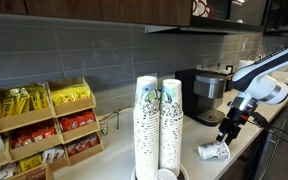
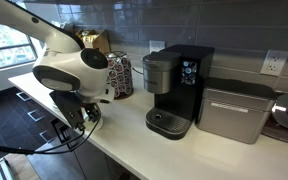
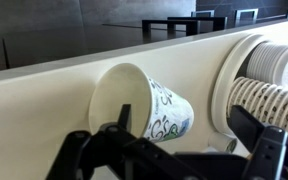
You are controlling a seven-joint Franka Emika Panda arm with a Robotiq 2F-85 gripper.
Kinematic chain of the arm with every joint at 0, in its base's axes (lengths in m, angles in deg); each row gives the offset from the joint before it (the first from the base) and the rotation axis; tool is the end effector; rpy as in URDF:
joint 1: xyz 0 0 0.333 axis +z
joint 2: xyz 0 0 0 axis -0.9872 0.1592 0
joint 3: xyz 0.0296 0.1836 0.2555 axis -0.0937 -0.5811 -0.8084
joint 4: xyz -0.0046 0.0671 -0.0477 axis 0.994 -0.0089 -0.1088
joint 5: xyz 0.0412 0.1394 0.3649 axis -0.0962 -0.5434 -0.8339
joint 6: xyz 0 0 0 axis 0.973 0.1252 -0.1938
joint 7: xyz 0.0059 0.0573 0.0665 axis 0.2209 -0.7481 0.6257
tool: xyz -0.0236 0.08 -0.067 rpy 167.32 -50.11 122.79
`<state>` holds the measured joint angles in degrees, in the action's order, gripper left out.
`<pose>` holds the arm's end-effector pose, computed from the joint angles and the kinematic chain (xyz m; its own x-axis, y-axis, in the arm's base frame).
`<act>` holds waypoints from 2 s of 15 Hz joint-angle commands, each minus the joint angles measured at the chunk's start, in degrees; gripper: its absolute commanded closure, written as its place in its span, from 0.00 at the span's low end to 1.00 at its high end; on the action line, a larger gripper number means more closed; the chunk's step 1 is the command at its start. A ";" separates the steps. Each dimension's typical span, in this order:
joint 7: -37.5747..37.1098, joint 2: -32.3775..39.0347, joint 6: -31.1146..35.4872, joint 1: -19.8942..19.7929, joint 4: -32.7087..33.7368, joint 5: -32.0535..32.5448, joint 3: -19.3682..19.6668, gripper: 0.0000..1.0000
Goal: Pick up one paper cup from the right stack and put it the right way up on the kitchen counter
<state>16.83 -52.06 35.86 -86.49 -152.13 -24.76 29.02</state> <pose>0.3696 -0.1272 0.3322 0.9979 -0.0471 0.0438 -0.0122 -0.8073 -0.5900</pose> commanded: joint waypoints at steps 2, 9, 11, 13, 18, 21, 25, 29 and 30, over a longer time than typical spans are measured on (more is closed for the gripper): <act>2.45 1.02 0.10 -1.04 -1.07 -5.45 0.09 0.03; 4.09 2.10 -0.23 -1.82 -1.34 -9.42 -0.37 0.49; 4.60 2.30 -0.32 -2.02 -1.34 -10.20 -0.46 0.65; 4.97 2.22 -0.56 -2.17 -1.28 -10.83 -0.58 0.81; 5.09 -0.38 -0.50 -1.59 -0.59 -9.13 -2.74 0.97; 1.82 -2.79 1.14 -1.02 0.31 -2.07 -6.88 0.93; -3.64 -5.42 -0.16 1.02 2.35 9.58 -11.62 0.93; -6.97 -6.10 0.16 3.78 4.35 20.49 -15.01 0.92; -7.41 -6.07 0.49 4.35 4.63 23.23 -15.69 0.91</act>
<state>11.92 -57.50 35.88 -83.86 -148.13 -8.82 14.84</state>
